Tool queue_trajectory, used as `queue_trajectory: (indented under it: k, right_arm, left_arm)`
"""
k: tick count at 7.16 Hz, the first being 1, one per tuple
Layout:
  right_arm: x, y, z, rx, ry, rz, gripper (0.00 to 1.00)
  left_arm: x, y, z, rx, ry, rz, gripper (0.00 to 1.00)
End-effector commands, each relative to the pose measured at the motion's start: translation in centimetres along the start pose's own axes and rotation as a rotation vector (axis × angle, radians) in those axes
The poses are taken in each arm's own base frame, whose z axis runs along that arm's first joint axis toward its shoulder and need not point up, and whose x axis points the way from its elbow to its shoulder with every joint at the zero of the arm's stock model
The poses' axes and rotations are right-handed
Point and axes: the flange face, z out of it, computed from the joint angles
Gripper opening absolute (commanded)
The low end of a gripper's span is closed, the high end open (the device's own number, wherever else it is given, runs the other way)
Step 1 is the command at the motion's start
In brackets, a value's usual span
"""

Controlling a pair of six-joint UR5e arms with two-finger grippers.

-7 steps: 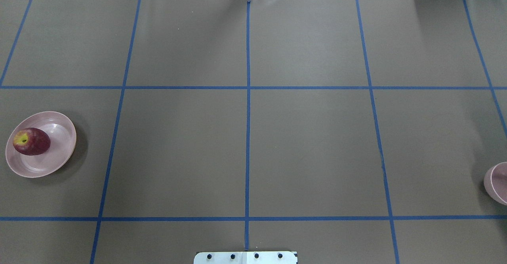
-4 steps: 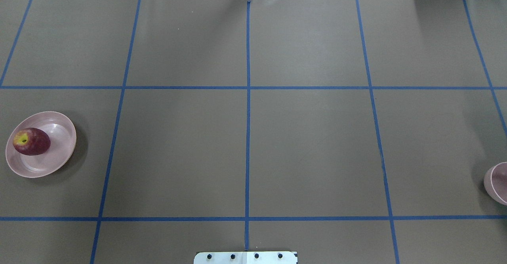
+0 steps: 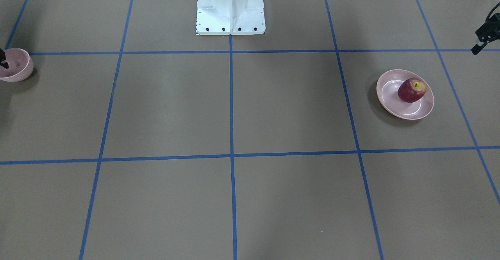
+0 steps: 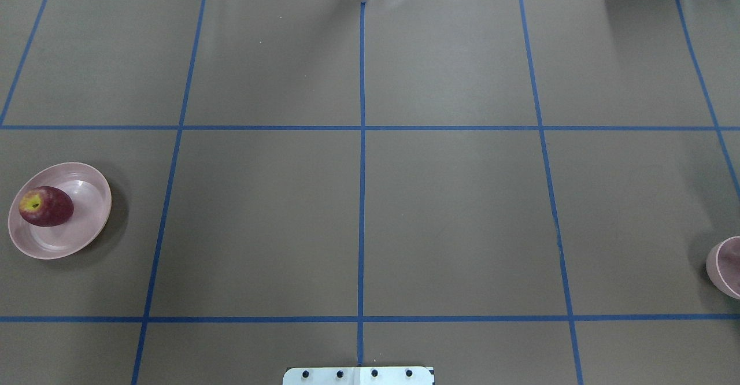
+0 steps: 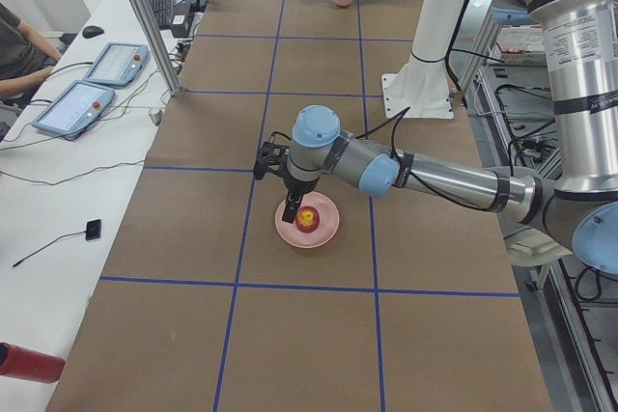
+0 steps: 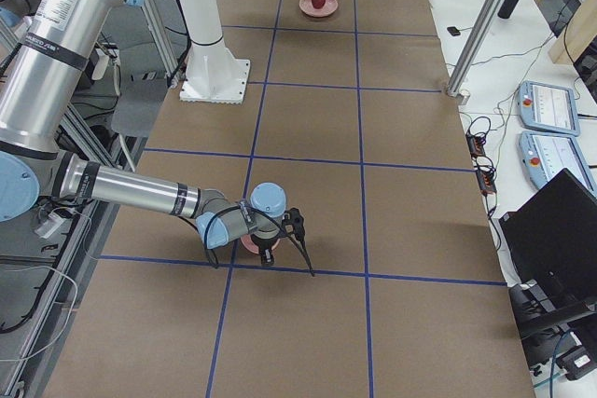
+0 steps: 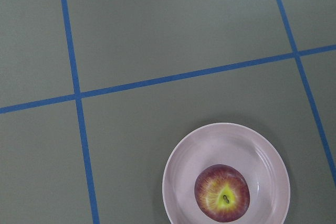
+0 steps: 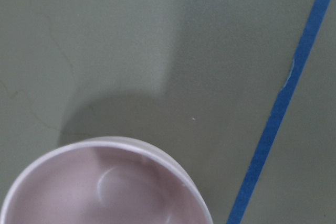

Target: Move apple from plate to bowl

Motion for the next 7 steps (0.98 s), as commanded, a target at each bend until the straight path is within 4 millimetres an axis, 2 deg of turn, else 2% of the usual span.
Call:
queue_trajectory:
  k: [1, 2, 4, 5, 6, 7]
  right_arm:
    - [-0.1, 0.0, 0.0, 0.0, -0.003, 0.006, 0.0]
    - [-0.5, -0.5, -0.3, 0.008, -0.015, 0.005, 0.0]
    - [-3.2, -2.8, -2.8, 0.045, -0.111, -0.001, 0.0]
    - [-6.3, -6.2, -5.2, 0.055, -0.157, 0.055, 0.0]
    - [-9.1, -10.7, -7.1, 0.063, -0.169, 0.095, 0.0]
    - [-12.1, -16.2, -9.2, 0.071, -0.174, 0.129, 0.0]
  left_arm:
    - [-0.3, -0.1, 0.4, -0.006, -0.001, -0.006, 0.98]
    - [-0.3, -0.1, 0.3, -0.005, -0.001, -0.005, 0.98]
    - [-0.5, 0.0, 0.6, -0.011, -0.001, -0.012, 0.98]
    - [-0.7, -0.1, 0.8, -0.013, -0.001, -0.016, 0.98]
    - [-1.0, -0.6, 1.2, -0.013, -0.003, -0.013, 0.98]
    - [-1.0, -0.7, 1.3, -0.014, -0.001, -0.012, 0.98]
